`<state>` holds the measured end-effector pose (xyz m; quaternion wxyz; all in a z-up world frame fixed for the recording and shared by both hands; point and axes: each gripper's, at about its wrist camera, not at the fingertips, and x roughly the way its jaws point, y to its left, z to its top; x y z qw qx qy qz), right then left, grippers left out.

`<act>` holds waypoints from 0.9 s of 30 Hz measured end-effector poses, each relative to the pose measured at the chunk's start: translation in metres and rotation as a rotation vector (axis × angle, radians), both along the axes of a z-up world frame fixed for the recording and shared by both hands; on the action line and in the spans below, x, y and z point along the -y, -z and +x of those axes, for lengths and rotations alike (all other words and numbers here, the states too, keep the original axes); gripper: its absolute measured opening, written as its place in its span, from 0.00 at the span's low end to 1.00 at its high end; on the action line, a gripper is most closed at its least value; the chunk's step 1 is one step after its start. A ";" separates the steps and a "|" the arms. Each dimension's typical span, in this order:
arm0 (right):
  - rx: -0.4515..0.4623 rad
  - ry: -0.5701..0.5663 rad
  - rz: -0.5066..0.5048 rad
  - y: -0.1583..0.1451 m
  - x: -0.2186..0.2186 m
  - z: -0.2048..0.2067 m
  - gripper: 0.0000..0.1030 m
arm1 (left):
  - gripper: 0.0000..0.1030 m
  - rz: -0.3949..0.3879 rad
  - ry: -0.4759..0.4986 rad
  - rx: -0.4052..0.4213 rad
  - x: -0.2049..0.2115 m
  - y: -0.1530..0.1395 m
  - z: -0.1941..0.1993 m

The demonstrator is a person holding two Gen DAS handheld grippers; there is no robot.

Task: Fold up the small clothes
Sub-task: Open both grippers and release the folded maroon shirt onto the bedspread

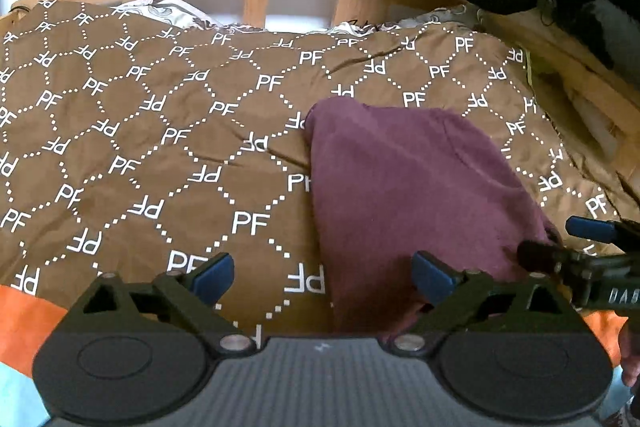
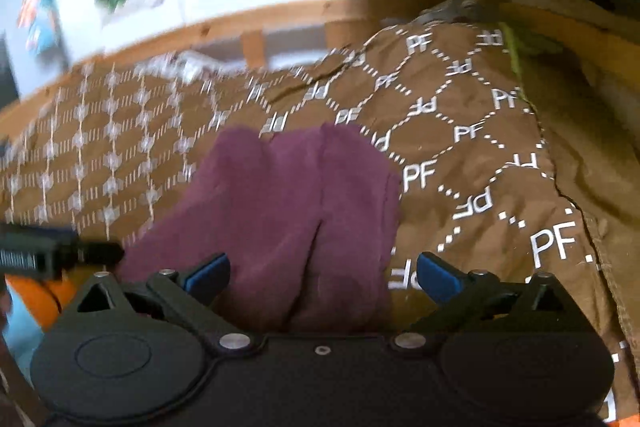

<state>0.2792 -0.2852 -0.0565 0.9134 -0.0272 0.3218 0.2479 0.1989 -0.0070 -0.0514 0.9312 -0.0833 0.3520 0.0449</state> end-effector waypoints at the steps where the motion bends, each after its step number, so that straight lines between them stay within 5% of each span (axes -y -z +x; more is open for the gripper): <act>1: 0.001 -0.012 -0.021 0.002 -0.002 -0.002 0.97 | 0.97 0.007 0.001 -0.004 0.000 0.002 -0.001; 16: -0.102 0.066 0.032 0.033 0.012 -0.009 0.99 | 0.99 0.059 0.005 -0.047 0.008 0.009 0.000; 22: -0.036 0.044 0.147 0.023 0.022 -0.016 0.99 | 0.99 0.069 0.010 -0.024 0.008 0.009 -0.003; 27: 0.057 0.073 0.216 0.011 0.030 -0.014 0.99 | 0.99 0.004 0.006 -0.032 0.002 0.017 -0.003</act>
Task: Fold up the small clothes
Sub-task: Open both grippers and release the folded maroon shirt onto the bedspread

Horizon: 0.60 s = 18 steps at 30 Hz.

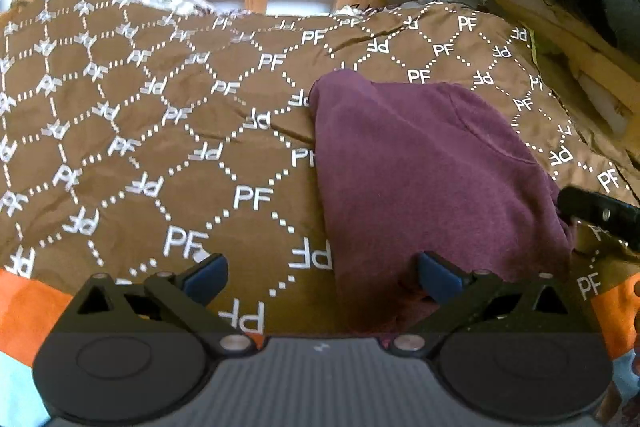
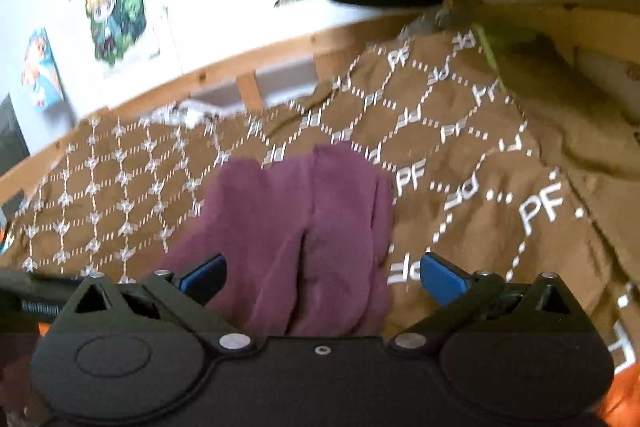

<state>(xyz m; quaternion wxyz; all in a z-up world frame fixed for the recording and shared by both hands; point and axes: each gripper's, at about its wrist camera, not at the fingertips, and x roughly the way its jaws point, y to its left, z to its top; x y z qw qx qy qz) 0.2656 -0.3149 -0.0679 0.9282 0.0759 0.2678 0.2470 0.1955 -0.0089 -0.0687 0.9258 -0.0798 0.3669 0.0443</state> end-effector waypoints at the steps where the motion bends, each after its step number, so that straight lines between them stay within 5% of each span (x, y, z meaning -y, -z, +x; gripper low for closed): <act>1: 0.008 0.004 0.007 -0.001 0.000 0.003 0.99 | 0.99 -0.008 -0.002 -0.007 0.000 0.002 0.001; 9: -0.055 0.001 0.183 0.003 0.001 0.052 0.99 | 1.00 0.077 0.069 -0.044 0.014 0.014 0.003; 13: -0.046 -0.030 0.179 0.006 -0.003 0.078 0.91 | 0.99 0.138 0.120 -0.249 0.023 0.037 0.019; 18: -0.058 0.011 0.133 0.021 -0.004 0.097 0.62 | 0.99 0.107 0.204 -0.120 0.029 0.028 -0.004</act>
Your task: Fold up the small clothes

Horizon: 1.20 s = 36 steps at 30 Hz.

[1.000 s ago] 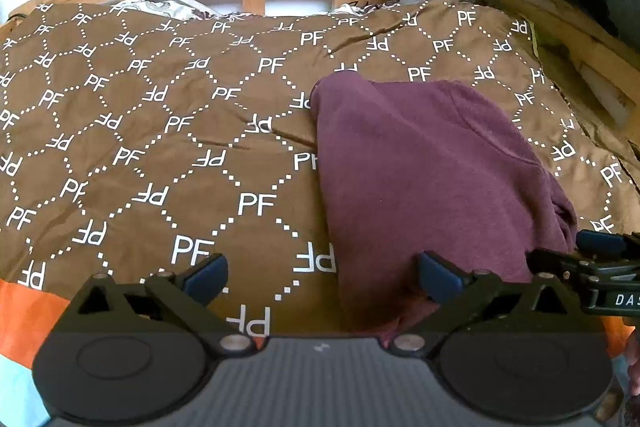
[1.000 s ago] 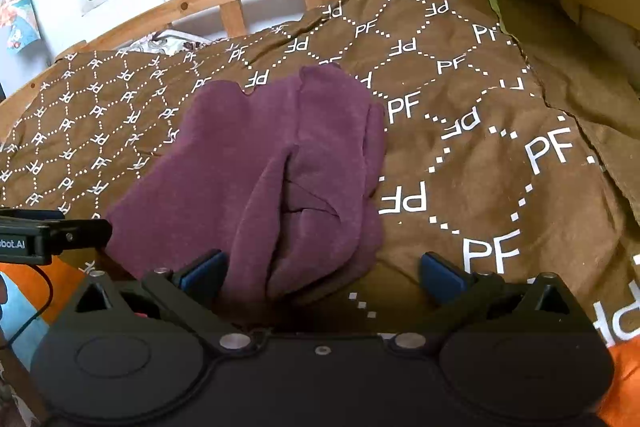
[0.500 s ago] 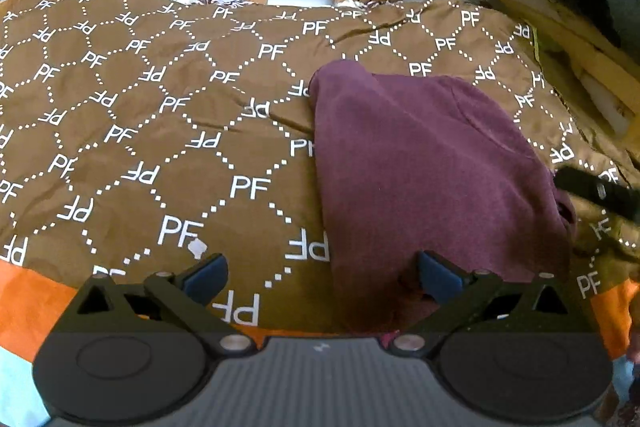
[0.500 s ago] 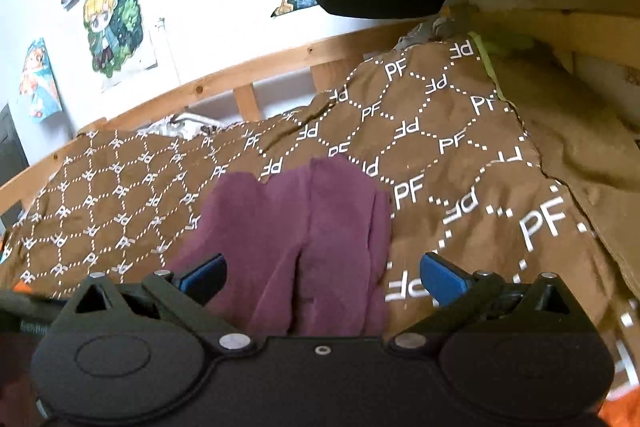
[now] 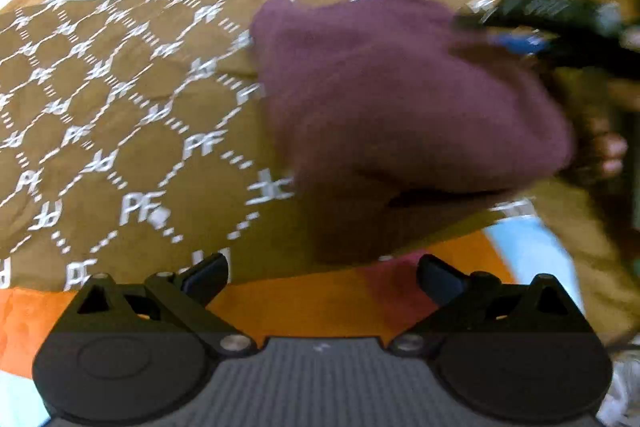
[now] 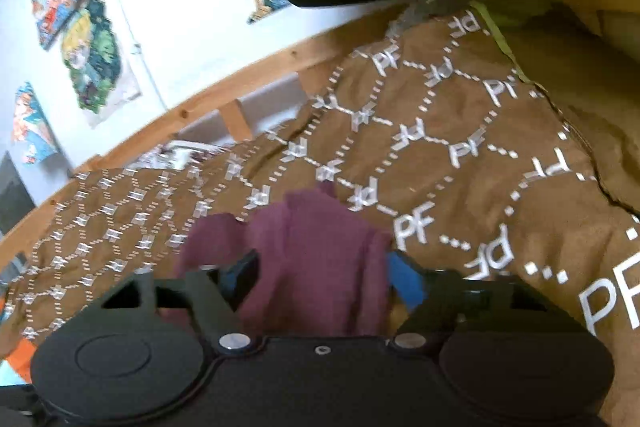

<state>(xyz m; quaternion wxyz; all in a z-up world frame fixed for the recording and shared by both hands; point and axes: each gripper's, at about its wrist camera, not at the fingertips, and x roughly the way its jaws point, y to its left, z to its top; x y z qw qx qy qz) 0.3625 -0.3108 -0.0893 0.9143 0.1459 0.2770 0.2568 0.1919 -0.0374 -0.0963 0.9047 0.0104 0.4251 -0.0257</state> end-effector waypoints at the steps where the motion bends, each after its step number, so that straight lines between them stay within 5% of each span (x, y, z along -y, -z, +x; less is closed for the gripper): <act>1: -0.016 0.011 -0.013 0.004 0.001 0.002 0.50 | 0.99 -0.020 0.017 0.014 0.000 -0.003 -0.004; 3: -0.045 0.028 -0.035 0.013 0.004 0.005 0.38 | 0.99 -0.049 0.054 0.046 -0.002 -0.010 -0.013; 10: -0.037 0.022 -0.044 0.021 0.003 0.000 0.31 | 1.00 -0.251 0.045 0.210 -0.025 -0.049 -0.024; 22: -0.045 0.024 -0.034 0.024 0.005 0.000 0.31 | 0.99 -0.318 -0.210 0.052 -0.042 -0.040 0.050; 31: -0.039 0.015 -0.047 0.024 0.001 -0.001 0.37 | 1.00 -0.389 -0.267 -0.071 -0.052 -0.004 0.054; 36: -0.038 0.011 -0.049 0.024 0.001 0.000 0.39 | 1.00 -0.392 -0.272 -0.063 -0.051 -0.002 0.052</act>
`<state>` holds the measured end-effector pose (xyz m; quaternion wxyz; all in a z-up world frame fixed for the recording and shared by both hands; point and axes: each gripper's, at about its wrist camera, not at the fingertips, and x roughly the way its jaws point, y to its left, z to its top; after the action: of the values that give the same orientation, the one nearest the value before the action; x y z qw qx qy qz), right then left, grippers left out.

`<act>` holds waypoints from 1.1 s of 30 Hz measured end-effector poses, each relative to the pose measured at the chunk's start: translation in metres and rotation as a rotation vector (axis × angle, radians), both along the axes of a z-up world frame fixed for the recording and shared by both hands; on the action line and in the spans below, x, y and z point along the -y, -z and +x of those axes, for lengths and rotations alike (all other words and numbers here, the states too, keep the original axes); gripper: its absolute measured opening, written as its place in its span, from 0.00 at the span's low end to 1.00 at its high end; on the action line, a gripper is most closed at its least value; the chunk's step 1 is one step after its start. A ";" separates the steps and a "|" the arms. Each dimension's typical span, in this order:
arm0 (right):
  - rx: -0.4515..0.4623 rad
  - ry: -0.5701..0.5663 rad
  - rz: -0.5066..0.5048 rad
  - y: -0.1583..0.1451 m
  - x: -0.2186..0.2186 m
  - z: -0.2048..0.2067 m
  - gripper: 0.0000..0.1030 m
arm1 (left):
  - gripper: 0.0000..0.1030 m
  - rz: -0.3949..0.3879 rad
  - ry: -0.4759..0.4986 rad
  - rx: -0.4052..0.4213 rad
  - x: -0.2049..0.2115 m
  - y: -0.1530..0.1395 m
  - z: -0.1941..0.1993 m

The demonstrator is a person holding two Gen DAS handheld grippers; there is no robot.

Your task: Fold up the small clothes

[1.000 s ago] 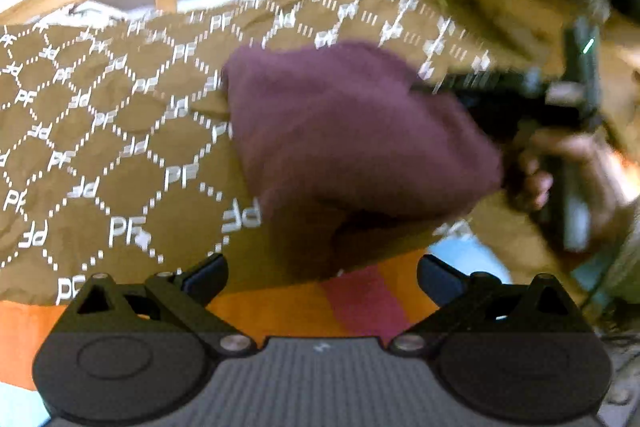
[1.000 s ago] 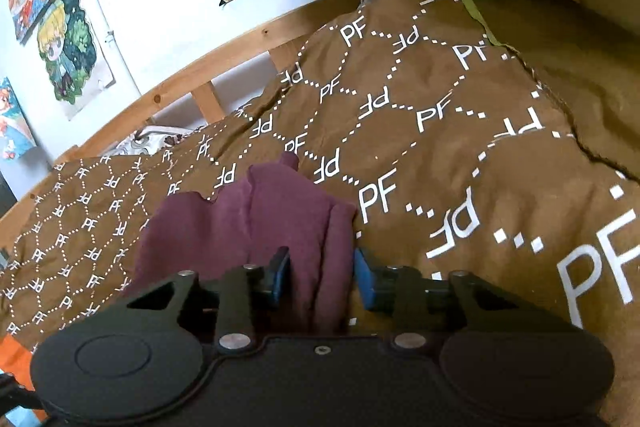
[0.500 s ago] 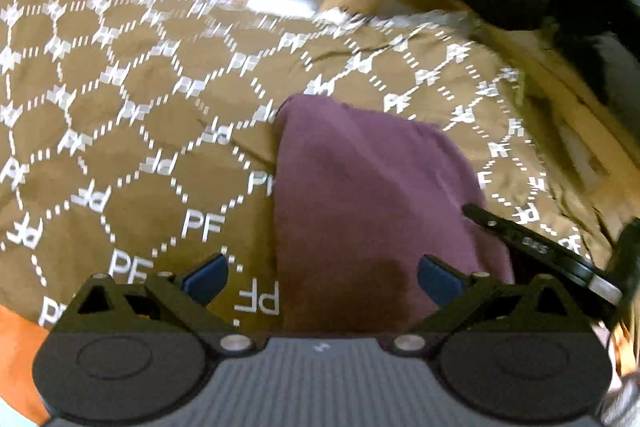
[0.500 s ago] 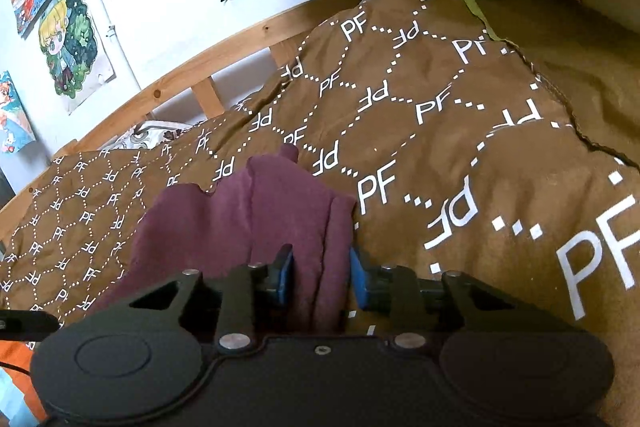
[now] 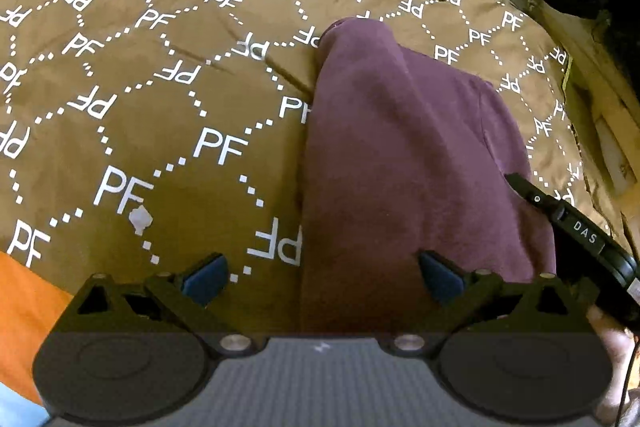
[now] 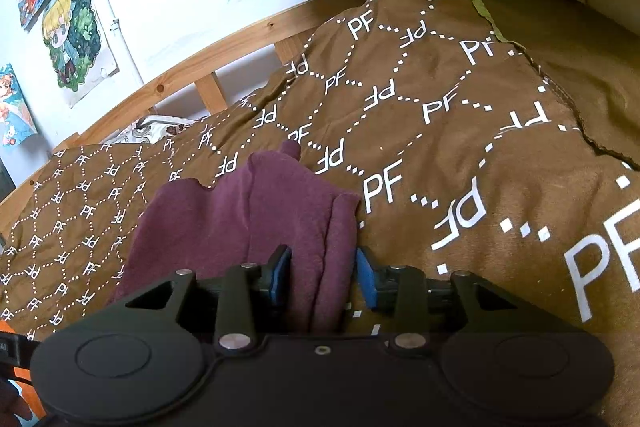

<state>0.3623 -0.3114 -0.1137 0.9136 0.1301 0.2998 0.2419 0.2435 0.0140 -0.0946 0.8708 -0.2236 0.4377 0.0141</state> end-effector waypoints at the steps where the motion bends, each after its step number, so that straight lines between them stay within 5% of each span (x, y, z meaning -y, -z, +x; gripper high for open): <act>1: 0.000 -0.001 0.000 0.000 0.000 0.000 0.40 | 1.00 0.003 0.000 0.002 0.000 0.001 -0.001; 18: 0.025 -0.037 -0.006 -0.002 -0.012 -0.002 0.69 | 1.00 -0.014 -0.010 -0.002 -0.001 0.002 0.000; 27: 0.048 -0.032 -0.036 -0.001 -0.014 -0.006 0.67 | 1.00 -0.013 -0.005 -0.009 -0.001 0.000 0.002; 33: 0.046 -0.025 -0.031 0.000 -0.013 -0.006 0.49 | 1.00 -0.040 0.064 -0.010 -0.010 -0.012 0.013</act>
<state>0.3562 -0.2988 -0.1140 0.9190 0.1068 0.2842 0.2515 0.2563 0.0244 -0.0821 0.8639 -0.2268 0.4492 -0.0212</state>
